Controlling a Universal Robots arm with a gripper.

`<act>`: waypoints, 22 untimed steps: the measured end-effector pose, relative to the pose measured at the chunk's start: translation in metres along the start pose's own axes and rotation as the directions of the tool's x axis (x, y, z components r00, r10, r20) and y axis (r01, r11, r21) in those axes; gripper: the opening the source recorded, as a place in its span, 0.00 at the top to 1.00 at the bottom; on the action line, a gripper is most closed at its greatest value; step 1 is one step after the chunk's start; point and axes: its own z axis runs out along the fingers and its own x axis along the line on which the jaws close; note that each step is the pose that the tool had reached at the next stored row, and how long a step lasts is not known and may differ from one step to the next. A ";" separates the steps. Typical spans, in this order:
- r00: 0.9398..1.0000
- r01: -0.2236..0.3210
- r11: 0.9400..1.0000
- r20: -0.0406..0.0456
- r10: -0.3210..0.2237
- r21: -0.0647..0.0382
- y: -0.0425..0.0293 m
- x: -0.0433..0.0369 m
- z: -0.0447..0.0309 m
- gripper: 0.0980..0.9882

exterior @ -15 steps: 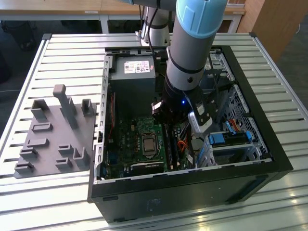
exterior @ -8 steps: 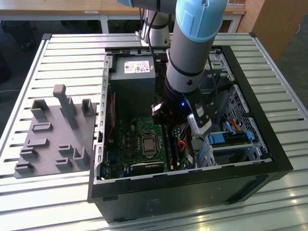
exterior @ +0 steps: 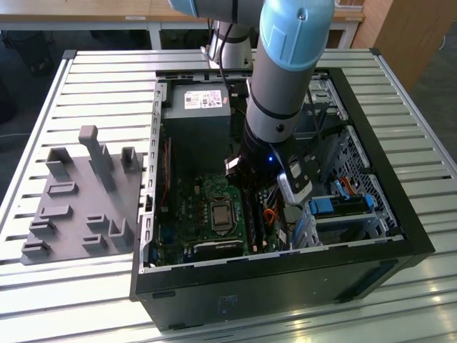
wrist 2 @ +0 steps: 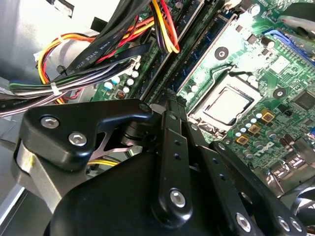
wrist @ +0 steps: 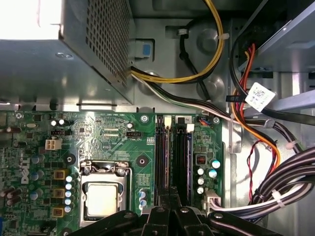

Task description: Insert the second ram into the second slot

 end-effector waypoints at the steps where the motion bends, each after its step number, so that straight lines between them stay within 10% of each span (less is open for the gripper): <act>1: 1.000 0.000 1.000 0.000 0.000 0.000 -0.0001 0.0000 0.0008 0.99; 14: 1.000 0.000 1.000 -0.002 0.000 0.002 -0.0010 -0.0001 0.0077 0.99; 22: 1.000 0.000 1.000 -0.001 0.000 0.000 0.0004 0.0002 -0.0051 0.99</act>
